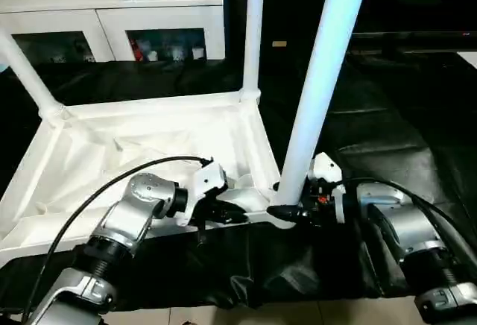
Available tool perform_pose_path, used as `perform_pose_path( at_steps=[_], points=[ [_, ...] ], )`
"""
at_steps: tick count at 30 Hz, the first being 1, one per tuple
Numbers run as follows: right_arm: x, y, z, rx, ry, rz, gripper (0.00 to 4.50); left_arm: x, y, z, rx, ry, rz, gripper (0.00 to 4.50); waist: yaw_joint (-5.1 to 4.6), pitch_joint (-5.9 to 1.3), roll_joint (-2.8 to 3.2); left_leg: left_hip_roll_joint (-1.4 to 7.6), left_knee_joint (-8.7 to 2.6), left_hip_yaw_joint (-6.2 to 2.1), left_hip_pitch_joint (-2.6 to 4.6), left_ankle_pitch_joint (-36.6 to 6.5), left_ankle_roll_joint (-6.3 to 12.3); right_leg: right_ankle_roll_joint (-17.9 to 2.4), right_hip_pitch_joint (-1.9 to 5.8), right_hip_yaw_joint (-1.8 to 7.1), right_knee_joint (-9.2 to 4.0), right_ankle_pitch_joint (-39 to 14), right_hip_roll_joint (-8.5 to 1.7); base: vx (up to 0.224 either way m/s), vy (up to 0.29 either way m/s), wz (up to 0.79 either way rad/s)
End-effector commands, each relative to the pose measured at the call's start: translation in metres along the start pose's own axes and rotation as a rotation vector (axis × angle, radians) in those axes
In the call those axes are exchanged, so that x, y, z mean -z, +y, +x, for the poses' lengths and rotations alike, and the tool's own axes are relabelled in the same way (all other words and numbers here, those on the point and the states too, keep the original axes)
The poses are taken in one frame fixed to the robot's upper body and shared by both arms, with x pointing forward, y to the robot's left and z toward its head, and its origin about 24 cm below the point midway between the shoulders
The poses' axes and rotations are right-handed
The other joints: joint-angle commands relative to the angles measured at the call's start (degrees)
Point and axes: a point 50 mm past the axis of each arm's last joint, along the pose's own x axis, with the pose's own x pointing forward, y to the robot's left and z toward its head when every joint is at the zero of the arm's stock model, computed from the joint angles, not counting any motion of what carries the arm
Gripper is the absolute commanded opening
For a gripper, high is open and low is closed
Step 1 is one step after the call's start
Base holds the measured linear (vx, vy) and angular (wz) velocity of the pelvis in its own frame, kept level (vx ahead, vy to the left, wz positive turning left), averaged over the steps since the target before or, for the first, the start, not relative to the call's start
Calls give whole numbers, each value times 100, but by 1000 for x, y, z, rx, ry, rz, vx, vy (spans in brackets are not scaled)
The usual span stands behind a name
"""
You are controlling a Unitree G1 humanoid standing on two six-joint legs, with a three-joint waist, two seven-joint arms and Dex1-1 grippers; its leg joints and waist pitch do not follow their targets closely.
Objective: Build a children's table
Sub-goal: Rotate leg to tighten
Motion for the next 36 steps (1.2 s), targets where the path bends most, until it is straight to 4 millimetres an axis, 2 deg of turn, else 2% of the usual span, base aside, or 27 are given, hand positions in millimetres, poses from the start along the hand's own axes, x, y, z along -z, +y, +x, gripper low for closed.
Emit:
perform_pose_path(
  at_steps=[1,3,4,5,6,7,9,10,13,14,17,19,20,21,24,25,28,29,31,33,36],
  points=[
    [12,16,17,-89,27,52,260,-21,3,10,-32,-76,52,0,-23,-355,-43,519,-406,-261,137,-1144,326,-1277,180,320,-380,-1462,-560,0,0,0],
    [12,15,22,-39,8,62,258,-24,7,14,-83,-83,48,0,-24,-340,-50,525,-413,-257,167,-1270,278,-1248,155,327,-409,-1635,-561,0,0,0],
    [12,13,25,5,-5,66,257,-26,10,17,-115,-86,46,0,-31,-316,-50,519,-421,-263,185,-1434,212,-1210,134,331,-440,-1892,-568,0,0,0],
    [12,9,29,73,-8,94,257,-28,13,20,-162,-86,40,0,-60,-305,-61,506,-428,-280,184,-1570,133,-1130,139,332,-465,-2206,-580,0,0,0],
    [12,9,30,81,-8,98,257,-29,14,20,-167,-86,40,0,-79,-304,-61,496,-436,-303,184,-1634,66,-1062,139,327,-478,-2390,-582,0,0,0],
    [13,3,36,181,-11,128,257,-32,18,24,-219,-89,31,0,-94,-303,-64,492,-440,-310,175,-1655,48,-1036,146,321,-487,-2448,-582,0,0,0],
    [12,-5,47,331,-25,160,256,-37,24,32,-309,-92,9,0,-158,-276,-56,480,-442,-323,200,-1889,-61,-971,91,311,-521,-2741,-581,0,0,0],
    [10,-8,50,369,-30,166,256,-39,26,34,-328,-96,2,0,-204,-279,-68,462,-438,-346,212,-2042,-137,-892,93,295,-546,-2975,-592,0,0,0],
    [4,-15,62,522,-44,207,256,-46,31,43,-411,-114,-25,0,-312,-270,-26,454,-436,-383,212,-2282,-174,-784,65,275,-582,-3161,-592,0,0,0],
    [0,-19,67,596,-55,231,256,-49,32,47,-440,-119,-28,0,-353,-279,-38,450,-435,-385,221,-2365,-182,-755,54,269,-593,-3162,-586,0,0,0],
    [-16,-22,80,650,-112,226,256,-55,30,55,-454,-132,1,0,-412,-291,-22,443,-432,-381,184,-2354,-121,-798,56,286,-590,-2974,-601,0,0,0],
    [-19,-21,82,634,-134,220,256,-56,29,56,-442,-138,10,0,-391,-310,-38,437,-425,-353,157,-2117,7,-853,85,306,-578,-2714,-602,0,0,0],
    [-19,-21,82,634,-134,220,326,-56,29,56,-442,-138,10,0,-379,-319,-38,442,-421,-338,144,-1973,62,-922,95,320,-554,-2507,-600,0,0,0],
    [-22,-20,83,610,-153,221,326,-56,28,56,-426,-141,15,0,-379,-319,-38,442,-421,-338,144,-1973,62,-922,95,320,-554,-2507,-600,0,0,0],
    [-23,-18,82,545,-180,218,339,-55,25,53,-372,-152,42,0,-343,-341,-41,457,-418,-313,106,-1587,226,-1123,146,324,-478,-1915,-592,0,0,0],
    [-22,-17,81,537,-175,208,368,-55,25,52,-362,-153,46,0,-341,-349,-42,455,-411,-302,96,-1493,267,-1174,161,323,-455,-1756,-590,0,0,0],
    [-14,-16,74,477,-145,160,378,-51,21,48,-309,-154,65,0,-321,-351,-45,454,-396,-295,83,-1407,364,-1212,184,321,-446,-1675,-599,0,0,0],
    [-8,-15,67,441,-126,141,395,-48,20,44,-284,-153,71,0,-324,-351,-42,466,-402,-301,67,-1333,392,-1213,202,319,-435,-1631,-604,0,0,0],
    [-4,-16,57,418,-102,118,422,-44,18,40,-252,-151,67,0,-311,-369,-45,471,-387,-289,78,-1187,435,-1275,209,318,-406,-1404,-596,0,0,0],
    [-2,-16,52,404,-93,103,422,-43,17,38,-234,-152,75,0,-298,-386,-40,477,-370,-279,66,-973,549,-1386,228,316,-359,-1056,-588,0,0,0],
    [0,-16,40,358,-79,55,432,-41,14,32,-186,-153,83,0,-286,-379,-33,485,-364,-267,68,-891,626,-1459,225,310,-346,-936,-580,0,0,0]
  ],
)
